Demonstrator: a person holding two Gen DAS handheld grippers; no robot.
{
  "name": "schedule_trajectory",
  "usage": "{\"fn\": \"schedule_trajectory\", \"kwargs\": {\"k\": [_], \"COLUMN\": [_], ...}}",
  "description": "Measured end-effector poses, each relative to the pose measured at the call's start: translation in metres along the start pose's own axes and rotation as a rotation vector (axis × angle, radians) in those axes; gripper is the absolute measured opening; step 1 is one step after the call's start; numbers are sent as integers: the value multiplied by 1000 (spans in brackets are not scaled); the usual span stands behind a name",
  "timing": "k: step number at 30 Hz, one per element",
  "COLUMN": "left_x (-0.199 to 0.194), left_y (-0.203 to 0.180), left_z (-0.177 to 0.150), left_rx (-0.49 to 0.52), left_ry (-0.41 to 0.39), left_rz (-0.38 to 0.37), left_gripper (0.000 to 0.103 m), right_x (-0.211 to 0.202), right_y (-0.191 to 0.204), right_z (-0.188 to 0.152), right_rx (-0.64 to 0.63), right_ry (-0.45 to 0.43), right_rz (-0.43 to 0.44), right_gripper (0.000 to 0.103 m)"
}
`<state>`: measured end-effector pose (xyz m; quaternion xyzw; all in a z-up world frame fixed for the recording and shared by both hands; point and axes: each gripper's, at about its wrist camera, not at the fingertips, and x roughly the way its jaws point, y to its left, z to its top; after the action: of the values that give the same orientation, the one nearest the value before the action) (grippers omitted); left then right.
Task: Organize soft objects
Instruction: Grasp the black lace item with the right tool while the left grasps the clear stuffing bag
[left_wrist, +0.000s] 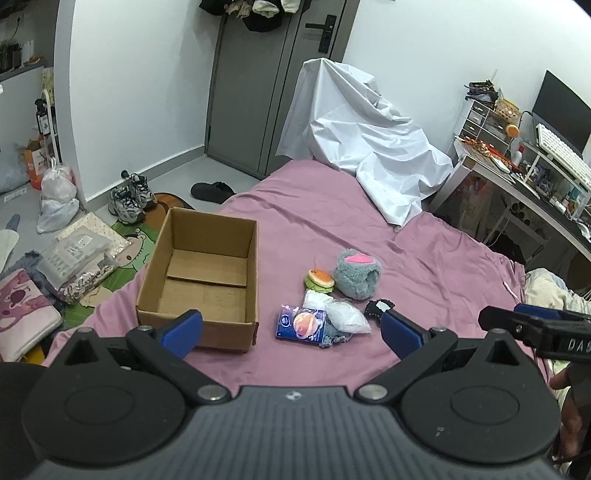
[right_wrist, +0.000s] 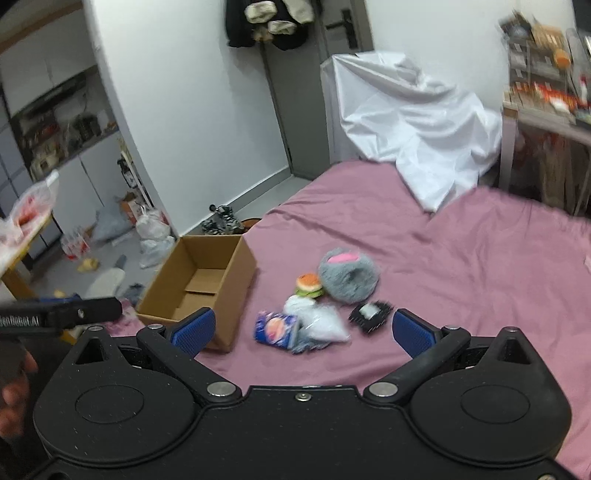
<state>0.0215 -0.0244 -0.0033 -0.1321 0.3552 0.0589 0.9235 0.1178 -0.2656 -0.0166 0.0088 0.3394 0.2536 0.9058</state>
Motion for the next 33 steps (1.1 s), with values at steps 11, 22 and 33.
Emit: {"fn": "schedule_trajectory", "kwargs": {"k": [11, 22, 33], "left_x": [41, 88, 149], "left_y": [-15, -30, -42], "left_z": [6, 10, 11], "left_rx": [-15, -46, -94], "left_ry": [34, 78, 161], "left_rz": [-2, -14, -25], "left_gripper": [102, 99, 85], "right_x": [36, 73, 129], "right_y": [-33, -73, -103], "right_z": [5, 8, 2], "right_rx": [121, 290, 483], "right_ry": [76, 104, 138], "right_rz": [47, 62, 28], "right_gripper": [103, 103, 98]}}
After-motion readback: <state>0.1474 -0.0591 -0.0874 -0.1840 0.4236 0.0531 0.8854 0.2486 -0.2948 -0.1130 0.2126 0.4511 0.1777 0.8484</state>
